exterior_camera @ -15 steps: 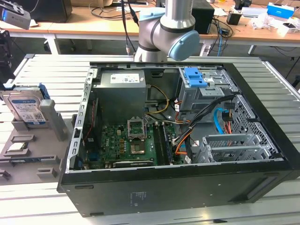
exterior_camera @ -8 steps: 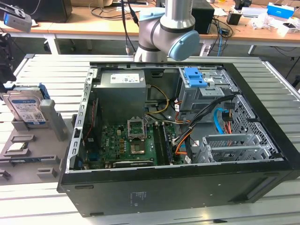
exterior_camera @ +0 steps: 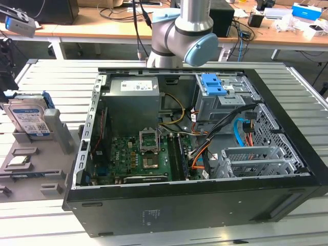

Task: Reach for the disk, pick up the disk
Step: 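Pick up the disk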

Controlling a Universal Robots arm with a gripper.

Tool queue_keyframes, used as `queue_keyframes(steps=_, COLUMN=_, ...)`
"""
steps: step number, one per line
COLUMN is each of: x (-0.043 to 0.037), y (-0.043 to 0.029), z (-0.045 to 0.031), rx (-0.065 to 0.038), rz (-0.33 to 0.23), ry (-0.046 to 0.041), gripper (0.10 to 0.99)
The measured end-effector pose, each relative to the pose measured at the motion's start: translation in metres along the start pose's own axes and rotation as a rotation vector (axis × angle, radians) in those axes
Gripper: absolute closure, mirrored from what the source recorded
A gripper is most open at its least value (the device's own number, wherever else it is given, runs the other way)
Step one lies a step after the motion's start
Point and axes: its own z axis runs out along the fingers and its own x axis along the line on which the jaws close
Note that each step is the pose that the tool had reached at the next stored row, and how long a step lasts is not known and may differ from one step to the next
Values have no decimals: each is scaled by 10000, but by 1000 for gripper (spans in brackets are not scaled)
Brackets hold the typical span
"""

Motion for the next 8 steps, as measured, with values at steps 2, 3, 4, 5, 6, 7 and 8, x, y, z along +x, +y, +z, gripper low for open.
queue_keyframes(steps=2, x=0, y=0, z=15, rx=1, rz=0, ry=-1, gripper=604)
queue_keyframes(steps=3, x=0, y=-1, z=26, rx=1, rz=0, ry=0, gripper=604)
queue_keyframes(steps=4, x=0, y=-1, z=35, rx=1, rz=-1, ry=-1, gripper=604)
queue_keyframes(steps=5, x=0, y=-1, z=43, rx=1, rz=-1, ry=-1, gripper=604)
queue_keyframes(steps=6, x=0, y=-2, z=51, rx=0, rz=-1, ry=0, gripper=604)
queue_keyframes(steps=7, x=0, y=-2, z=59, rx=1, rz=-1, ry=0, gripper=604)
queue_keyframes(steps=8, x=0, y=-3, z=74, rx=0, rz=-1, ry=0, gripper=604)
